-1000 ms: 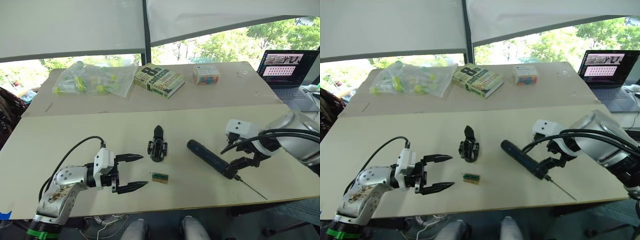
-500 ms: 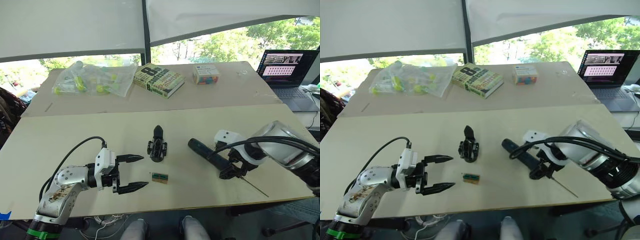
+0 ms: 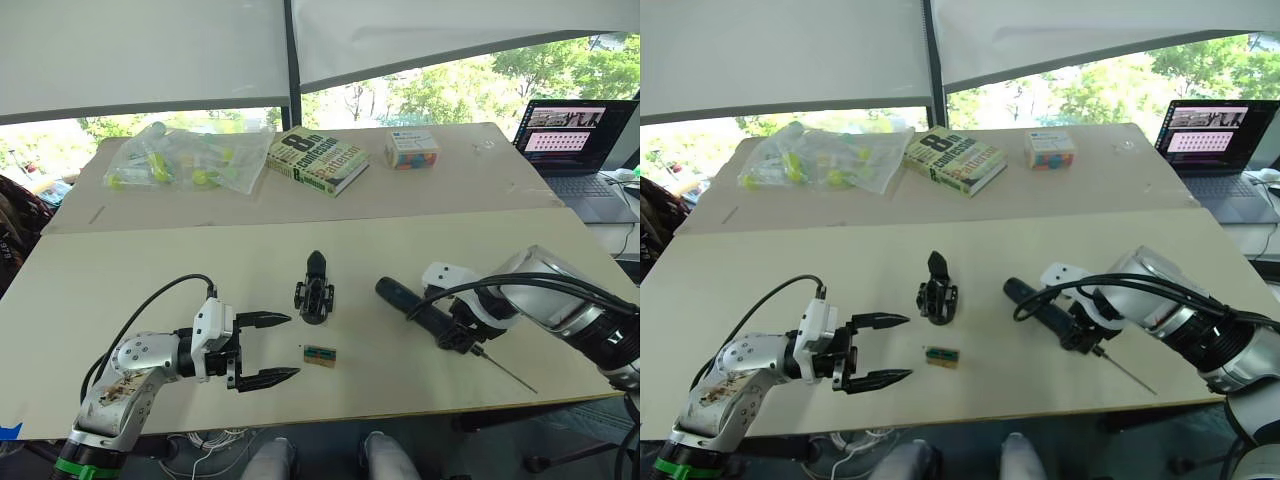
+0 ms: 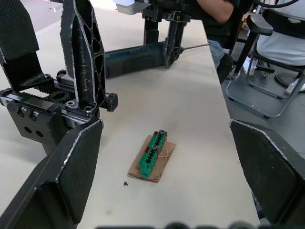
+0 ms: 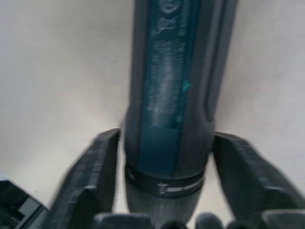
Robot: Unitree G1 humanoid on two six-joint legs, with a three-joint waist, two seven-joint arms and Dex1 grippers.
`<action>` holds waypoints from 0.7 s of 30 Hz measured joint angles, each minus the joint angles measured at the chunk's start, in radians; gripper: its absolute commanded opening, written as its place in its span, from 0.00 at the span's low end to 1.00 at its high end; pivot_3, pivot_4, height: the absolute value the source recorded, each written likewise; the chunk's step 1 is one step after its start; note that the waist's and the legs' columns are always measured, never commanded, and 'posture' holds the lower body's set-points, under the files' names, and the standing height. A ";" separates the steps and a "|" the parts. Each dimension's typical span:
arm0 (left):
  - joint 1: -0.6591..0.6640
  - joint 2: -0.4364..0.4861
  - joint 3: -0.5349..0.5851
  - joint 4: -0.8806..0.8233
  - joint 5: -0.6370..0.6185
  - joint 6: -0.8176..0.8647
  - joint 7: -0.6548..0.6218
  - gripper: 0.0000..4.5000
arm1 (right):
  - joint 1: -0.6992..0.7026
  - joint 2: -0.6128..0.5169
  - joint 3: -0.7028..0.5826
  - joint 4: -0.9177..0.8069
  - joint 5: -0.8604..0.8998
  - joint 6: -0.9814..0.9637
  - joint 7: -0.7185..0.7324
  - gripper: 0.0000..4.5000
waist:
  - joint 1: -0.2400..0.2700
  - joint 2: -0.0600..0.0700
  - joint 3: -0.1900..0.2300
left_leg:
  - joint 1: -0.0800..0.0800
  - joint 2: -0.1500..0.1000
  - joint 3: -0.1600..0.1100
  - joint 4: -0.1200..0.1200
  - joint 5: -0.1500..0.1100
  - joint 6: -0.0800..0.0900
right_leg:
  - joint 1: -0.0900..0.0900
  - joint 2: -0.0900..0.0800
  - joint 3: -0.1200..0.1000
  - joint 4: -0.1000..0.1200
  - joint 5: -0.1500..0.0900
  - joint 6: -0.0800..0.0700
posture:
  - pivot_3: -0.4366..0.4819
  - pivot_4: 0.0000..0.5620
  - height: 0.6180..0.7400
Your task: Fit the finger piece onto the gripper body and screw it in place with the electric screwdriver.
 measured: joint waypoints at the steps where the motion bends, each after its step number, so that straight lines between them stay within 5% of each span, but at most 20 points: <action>1: 0.000 0.000 -0.002 0.000 0.000 0.000 0.001 1.00 | 0.000 0.000 0.002 0.002 -0.002 -0.006 0.002 0.43 | 0.000 0.000 0.000 | 0.000 0.000 0.000 0.000 0.000 0.000 | 0.000 0.000 0.000 0.000 0.000 0.000 | 0.48 0.27 0.98; 8: -0.001 -0.003 -0.005 0.001 0.000 0.000 0.003 1.00 | 0.012 -0.026 0.004 0.027 -0.014 -0.099 0.036 0.43 | 0.001 -0.001 -0.001 | 0.001 0.000 0.000 0.000 0.000 0.000 | 0.001 0.000 0.000 0.000 0.000 0.000 | 0.48 0.27 0.98; 12: -0.004 0.002 -0.003 0.012 -0.001 -0.003 -0.011 1.00 | 0.072 -0.064 -0.121 0.092 0.017 -0.169 0.053 0.43 | 0.003 0.000 0.000 | -0.001 -0.001 0.000 0.000 0.000 0.000 | 0.000 -0.001 0.000 0.000 0.000 0.000 | 0.48 0.27 0.98; 16: -0.024 0.005 0.021 0.067 0.000 -0.019 -0.032 1.00 | 0.134 -0.053 -0.427 0.118 0.129 -0.142 0.040 0.43 | 0.001 0.000 0.001 | -0.001 0.000 0.000 0.000 0.000 0.000 | -0.002 0.000 0.001 0.001 0.000 0.000 | 0.48 0.27 0.98; 21: -0.056 0.008 0.038 0.226 0.033 -0.146 -0.083 1.00 | 0.218 0.159 -0.926 0.100 0.310 -0.086 -0.041 0.43 | 0.003 -0.001 0.001 | 0.000 0.003 0.001 -0.001 0.000 0.000 | -0.001 0.002 -0.001 0.001 0.002 -0.003 | 0.48 0.27 0.98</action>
